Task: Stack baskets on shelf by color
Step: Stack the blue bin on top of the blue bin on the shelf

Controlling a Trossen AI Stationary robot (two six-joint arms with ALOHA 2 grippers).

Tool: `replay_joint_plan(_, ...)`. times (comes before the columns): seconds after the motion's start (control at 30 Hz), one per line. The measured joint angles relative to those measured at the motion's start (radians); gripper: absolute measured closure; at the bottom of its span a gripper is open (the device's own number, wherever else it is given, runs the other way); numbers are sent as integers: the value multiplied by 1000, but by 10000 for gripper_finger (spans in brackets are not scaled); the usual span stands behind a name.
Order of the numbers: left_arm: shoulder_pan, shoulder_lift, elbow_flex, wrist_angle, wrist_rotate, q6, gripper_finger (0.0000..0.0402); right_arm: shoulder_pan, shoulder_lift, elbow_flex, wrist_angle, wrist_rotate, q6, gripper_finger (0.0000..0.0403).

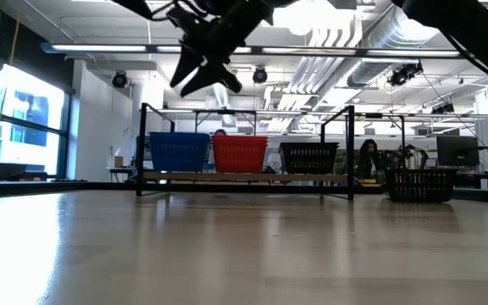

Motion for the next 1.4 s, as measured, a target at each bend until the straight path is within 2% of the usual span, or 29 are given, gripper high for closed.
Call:
replay_joint_plan(0.27, 0, -13, 0, 18, -10, -15, 213, 46, 75, 1, 48, 4, -45, 300)
replay_joint_plan(0.63, 0, -13, 0, 18, -10, -15, 213, 71, 132, 0, 65, 146, -44, 300)
replay_joint_plan(1.2, 0, -13, 0, 18, -6, -15, 213, 21, 148, 0, 133, 220, -2, 300)
replay_joint_plan(1.4, 0, -13, 0, 18, -6, -15, 213, -2, 148, 0, 164, 214, -2, 300)
